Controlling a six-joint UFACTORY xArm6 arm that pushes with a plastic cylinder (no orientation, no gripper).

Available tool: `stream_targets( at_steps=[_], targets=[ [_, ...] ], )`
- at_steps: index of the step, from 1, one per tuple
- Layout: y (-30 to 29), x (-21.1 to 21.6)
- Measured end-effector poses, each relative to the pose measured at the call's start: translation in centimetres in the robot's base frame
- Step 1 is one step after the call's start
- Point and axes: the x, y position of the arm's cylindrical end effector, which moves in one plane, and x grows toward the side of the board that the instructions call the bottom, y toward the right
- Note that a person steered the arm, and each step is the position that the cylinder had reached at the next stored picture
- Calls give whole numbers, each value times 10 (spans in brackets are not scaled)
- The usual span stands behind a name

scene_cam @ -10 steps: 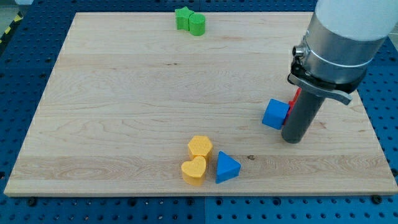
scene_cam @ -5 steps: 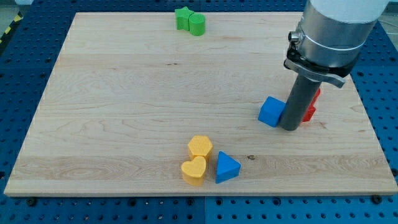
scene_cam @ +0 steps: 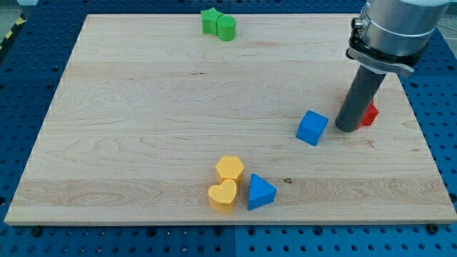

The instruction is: Push the red blocks to the right center of the board

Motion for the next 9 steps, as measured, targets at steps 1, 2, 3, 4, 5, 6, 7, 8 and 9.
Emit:
stream_targets(
  at_steps=[1, 2, 3, 4, 5, 6, 7, 8, 9],
  targets=[
    [3, -11],
    [8, -16],
    [8, -16],
    [8, -16],
    [8, -14],
    [8, -5],
    [10, 1],
    [20, 1],
    [26, -1]
  ],
)
